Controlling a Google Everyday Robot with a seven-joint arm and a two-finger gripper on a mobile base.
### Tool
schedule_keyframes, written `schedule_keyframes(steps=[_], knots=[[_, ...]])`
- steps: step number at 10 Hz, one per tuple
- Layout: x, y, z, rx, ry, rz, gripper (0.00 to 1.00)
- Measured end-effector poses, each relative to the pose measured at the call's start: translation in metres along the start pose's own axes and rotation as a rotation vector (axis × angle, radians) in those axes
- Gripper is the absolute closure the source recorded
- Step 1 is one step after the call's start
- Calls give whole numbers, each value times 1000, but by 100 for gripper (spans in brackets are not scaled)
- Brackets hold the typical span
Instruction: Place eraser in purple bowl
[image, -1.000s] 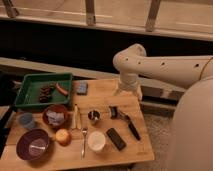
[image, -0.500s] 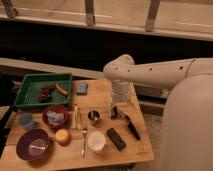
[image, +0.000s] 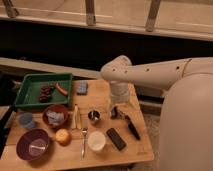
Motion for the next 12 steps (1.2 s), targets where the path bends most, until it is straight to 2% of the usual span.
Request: schedule_keyframes(steps=[2,5,8,12], knots=[[0,19,17,-7,41,-30,20],[10,29,58,-14,150,-56,20],[22,44,76,-27,216,-89,20],[41,67,92,-41,273,-131,20]])
